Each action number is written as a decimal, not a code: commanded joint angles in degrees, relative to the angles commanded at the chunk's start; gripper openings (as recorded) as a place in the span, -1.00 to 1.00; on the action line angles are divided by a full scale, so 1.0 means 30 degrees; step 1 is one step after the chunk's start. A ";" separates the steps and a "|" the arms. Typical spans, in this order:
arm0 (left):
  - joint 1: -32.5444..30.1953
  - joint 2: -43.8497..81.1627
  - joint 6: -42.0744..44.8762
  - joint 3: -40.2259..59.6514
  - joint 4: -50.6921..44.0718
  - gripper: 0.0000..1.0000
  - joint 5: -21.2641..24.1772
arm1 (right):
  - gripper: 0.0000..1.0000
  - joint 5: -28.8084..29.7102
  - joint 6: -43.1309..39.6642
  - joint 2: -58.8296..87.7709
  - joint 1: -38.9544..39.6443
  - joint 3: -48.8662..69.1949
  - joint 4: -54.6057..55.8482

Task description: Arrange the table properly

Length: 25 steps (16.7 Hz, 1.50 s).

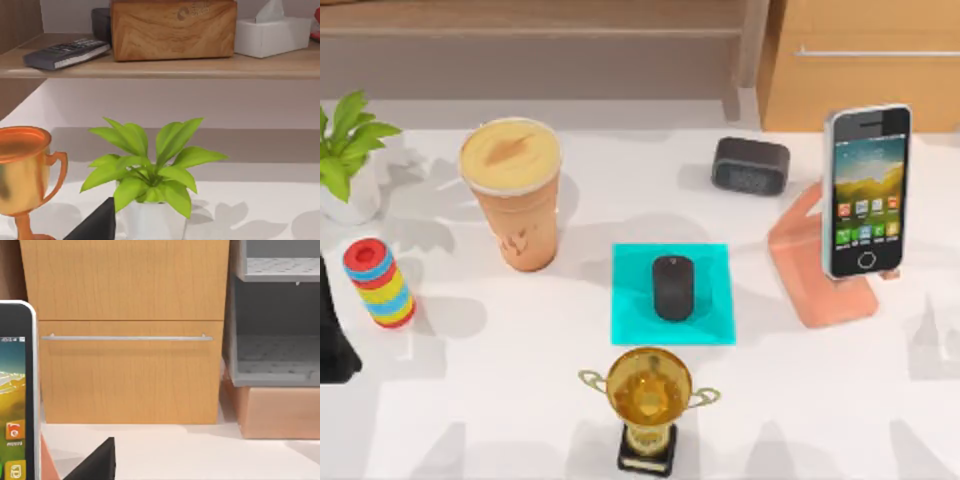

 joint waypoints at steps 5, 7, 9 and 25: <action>-0.1307 0.1957 -0.0093 -0.0297 0.1375 1.00 -0.0846 | 1.00 0.0000 0.0000 0.0000 0.0000 0.0000 0.0000; -0.2591 0.4143 -0.0190 -0.0485 0.2824 1.00 -0.1664 | 1.00 0.0000 0.0000 0.0000 0.0000 0.0000 0.0000; -0.4147 0.7118 -0.0322 -0.0638 0.4658 1.00 -0.2629 | 1.00 0.0000 0.0000 0.0000 0.0000 0.0000 0.0000; -1.2818 3.4457 -0.1490 0.4435 2.3924 1.00 -0.9814 | 1.00 0.0000 0.0000 0.0000 0.0000 0.0000 0.0000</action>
